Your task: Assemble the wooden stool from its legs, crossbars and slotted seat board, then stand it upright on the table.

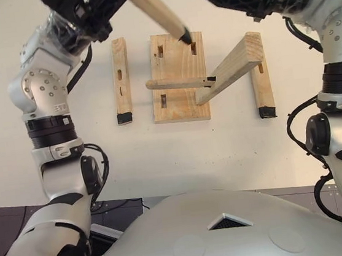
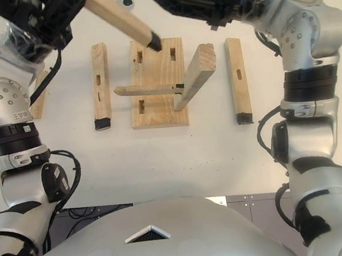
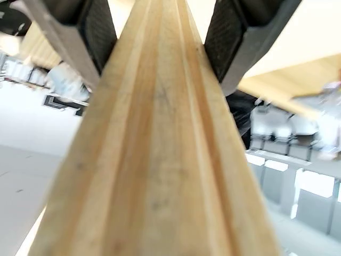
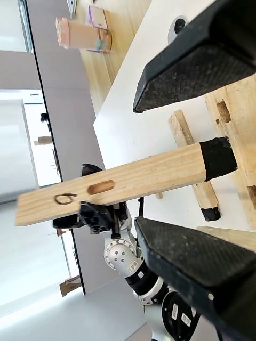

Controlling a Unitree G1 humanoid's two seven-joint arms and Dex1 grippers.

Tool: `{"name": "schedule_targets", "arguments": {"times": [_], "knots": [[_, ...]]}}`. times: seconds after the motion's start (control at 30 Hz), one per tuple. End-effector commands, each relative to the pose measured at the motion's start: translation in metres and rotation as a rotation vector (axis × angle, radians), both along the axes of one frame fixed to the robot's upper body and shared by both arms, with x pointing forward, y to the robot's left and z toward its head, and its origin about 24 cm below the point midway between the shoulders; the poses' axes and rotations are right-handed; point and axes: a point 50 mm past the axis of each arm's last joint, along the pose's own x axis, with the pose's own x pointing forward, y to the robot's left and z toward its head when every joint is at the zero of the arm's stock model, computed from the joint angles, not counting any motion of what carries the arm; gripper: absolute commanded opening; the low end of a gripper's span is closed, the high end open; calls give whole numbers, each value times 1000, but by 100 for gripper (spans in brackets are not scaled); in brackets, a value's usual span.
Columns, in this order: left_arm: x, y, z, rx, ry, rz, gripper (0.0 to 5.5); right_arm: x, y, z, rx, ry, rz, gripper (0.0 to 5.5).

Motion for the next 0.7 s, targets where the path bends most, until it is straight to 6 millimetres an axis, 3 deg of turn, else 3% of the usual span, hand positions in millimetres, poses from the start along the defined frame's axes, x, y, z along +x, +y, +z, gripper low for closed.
{"name": "schedule_targets", "arguments": {"times": [0.03, 0.17, 0.37, 0.53, 0.7], "knots": [[-12, 26, -29, 62, 68, 27, 210, 0, -31, -1, 65, 48, -116, 359], [-28, 40, -48, 71, 113, 13, 210, 1, -44, -12, 71, 86, -192, 359], [-44, 43, -71, 131, 152, -21, 210, 6, -50, -17, 64, 108, -232, 359], [-51, 38, -78, 176, 148, -60, 209, 10, -50, -22, 45, 116, -247, 359], [-55, 48, -67, 247, 114, -94, 205, 10, -50, -28, 30, 119, -262, 359]]}}
